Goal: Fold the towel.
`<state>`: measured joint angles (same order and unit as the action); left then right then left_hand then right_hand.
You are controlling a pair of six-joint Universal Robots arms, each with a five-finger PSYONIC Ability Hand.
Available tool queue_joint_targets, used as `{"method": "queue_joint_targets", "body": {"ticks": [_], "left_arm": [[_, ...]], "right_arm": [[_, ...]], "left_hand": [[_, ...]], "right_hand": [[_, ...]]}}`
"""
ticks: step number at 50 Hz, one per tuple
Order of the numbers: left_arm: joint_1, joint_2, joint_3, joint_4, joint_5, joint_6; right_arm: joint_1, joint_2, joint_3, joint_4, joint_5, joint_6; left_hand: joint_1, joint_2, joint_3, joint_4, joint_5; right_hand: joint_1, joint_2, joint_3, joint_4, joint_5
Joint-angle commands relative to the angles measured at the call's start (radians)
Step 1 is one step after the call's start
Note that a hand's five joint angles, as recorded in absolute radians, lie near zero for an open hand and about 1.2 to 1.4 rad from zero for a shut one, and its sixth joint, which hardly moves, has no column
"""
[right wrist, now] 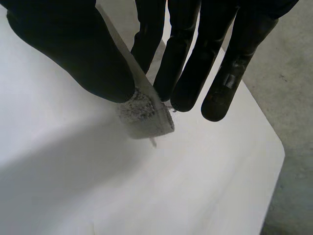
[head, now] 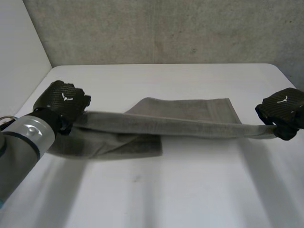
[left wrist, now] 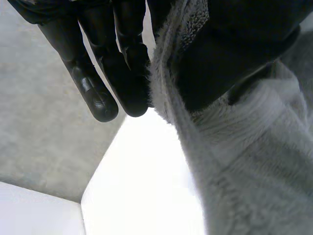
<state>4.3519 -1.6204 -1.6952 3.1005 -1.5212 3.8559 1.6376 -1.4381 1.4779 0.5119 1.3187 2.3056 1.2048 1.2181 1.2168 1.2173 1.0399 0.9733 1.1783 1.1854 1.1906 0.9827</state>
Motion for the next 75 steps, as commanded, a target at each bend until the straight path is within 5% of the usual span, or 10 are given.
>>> {"method": "queue_joint_targets", "body": {"ticks": [1, 17, 23, 28, 31, 44, 55, 64, 71, 75], "left_arm": [[0.002, -0.106, 0.011, -0.092, 0.000, 0.145], [0.002, -0.493, 0.571, 0.073, -0.008, 0.143], [0.000, -0.497, 0.790, 0.319, -0.013, 0.122], [-0.005, -0.429, 0.816, 0.653, -0.040, 0.041], [0.000, -0.409, 0.776, 0.652, -0.056, 0.013], [0.026, -0.398, 0.184, 0.641, -0.048, -0.050], [0.026, -0.596, 0.056, 0.675, -0.025, -0.038], [0.049, -0.526, -0.035, 0.659, -0.023, -0.041], [0.078, -0.472, -0.090, 0.656, -0.023, -0.041], [0.083, -0.464, -0.113, 0.658, -0.022, -0.039]], "right_arm": [[0.021, 0.027, 0.002, 0.033, 0.010, -0.083], [0.222, 0.410, -0.487, -0.112, 0.264, -0.089], [0.232, 0.404, -0.764, -0.509, 0.292, 0.019], [0.240, 0.300, -0.656, -0.883, 0.294, 0.103], [0.240, 0.231, -0.521, -0.966, 0.281, 0.101], [0.229, 0.217, 0.068, -0.960, 0.120, 0.110], [0.231, 0.415, 0.114, -0.842, 0.123, 0.101], [0.228, 0.321, 0.117, -0.659, 0.113, 0.106], [0.168, 0.277, 0.162, -0.653, 0.116, 0.113], [0.145, 0.271, 0.182, -0.658, 0.116, 0.113]], "left_hand": [[0.191, 0.178, 0.179, 0.179, 0.182], [0.191, 0.178, 0.179, 0.179, 0.182], [0.191, 0.178, 0.179, 0.179, 0.182], [0.191, 0.178, 0.179, 0.179, 0.182], [0.191, 0.178, 0.179, 0.179, 0.182], [0.191, 0.178, 0.179, 0.179, 0.182], [0.191, 0.178, 0.179, 0.179, 0.182], [0.191, 0.178, 0.179, 0.179, 0.182], [-0.505, -0.518, -0.517, -0.518, -0.515], [-0.554, -0.567, -0.566, -0.566, -0.564]], "right_hand": [[0.423, 0.218, 0.211, 0.206, 0.239], [0.423, 0.218, 0.211, 0.206, 0.239], [0.423, 0.218, 0.211, 0.206, 0.239], [0.423, 0.218, 0.211, 0.206, 0.239], [0.423, 0.218, 0.211, 0.206, 0.239], [0.423, 0.218, 0.211, 0.206, 0.239], [0.423, 0.218, 0.211, 0.206, 0.239], [0.423, 0.218, 0.211, 0.206, 0.239], [0.423, 0.218, 0.211, 0.206, 0.239], [0.423, 0.218, 0.211, 0.206, 0.239]]}}
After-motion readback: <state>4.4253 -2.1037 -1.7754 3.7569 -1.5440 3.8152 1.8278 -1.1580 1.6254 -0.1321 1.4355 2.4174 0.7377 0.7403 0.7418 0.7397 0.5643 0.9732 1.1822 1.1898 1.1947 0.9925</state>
